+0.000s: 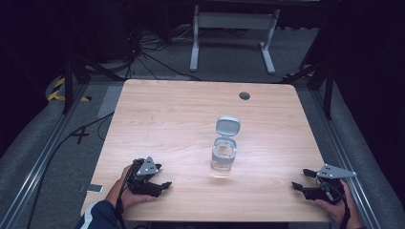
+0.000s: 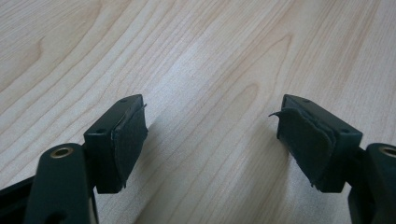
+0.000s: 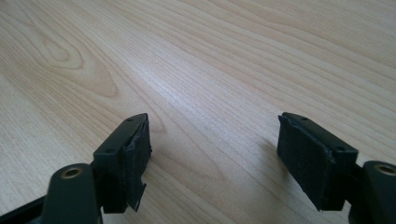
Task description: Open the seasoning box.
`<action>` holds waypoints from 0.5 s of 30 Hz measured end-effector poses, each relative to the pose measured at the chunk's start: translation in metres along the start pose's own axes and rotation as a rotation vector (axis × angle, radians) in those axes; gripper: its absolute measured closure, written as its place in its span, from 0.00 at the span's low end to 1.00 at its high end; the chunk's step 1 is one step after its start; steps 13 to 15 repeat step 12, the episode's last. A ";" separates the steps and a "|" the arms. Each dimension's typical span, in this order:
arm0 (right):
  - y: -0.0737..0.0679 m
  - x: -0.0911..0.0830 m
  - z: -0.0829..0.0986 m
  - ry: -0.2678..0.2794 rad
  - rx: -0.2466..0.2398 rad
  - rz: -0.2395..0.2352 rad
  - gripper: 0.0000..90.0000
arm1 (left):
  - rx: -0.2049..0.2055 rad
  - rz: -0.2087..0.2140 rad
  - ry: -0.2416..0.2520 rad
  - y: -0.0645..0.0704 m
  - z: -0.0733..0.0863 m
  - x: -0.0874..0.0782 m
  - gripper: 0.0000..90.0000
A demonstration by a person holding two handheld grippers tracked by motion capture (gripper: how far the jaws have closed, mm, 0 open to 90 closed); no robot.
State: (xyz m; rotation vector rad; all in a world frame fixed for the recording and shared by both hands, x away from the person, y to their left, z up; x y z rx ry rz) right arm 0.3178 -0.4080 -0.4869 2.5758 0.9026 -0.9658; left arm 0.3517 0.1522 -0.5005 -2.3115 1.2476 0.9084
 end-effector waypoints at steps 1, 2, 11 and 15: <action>0.000 0.000 0.000 0.000 0.001 0.000 0.29 | 0.000 0.001 0.001 0.000 0.000 0.000 0.27; 0.000 0.000 0.000 -0.001 0.001 0.000 0.29 | 0.000 0.001 0.001 0.000 0.000 0.000 0.27; 0.000 0.000 0.000 0.000 0.000 0.001 0.28 | 0.004 -0.006 -0.005 -0.001 -0.001 0.001 0.25; 0.000 0.000 0.000 0.000 0.000 0.001 0.28 | 0.004 -0.006 -0.005 -0.001 -0.001 0.001 0.25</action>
Point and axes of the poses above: each handheld gripper's, and its own axes: x roughly forward along the jaws, z roughly out of its underside, y roughly to its right, the point moved 3 cm from there along x, roughly forward along the jaws, and after that the axes turned 2 degrees about -z, right-handed, at the moved point
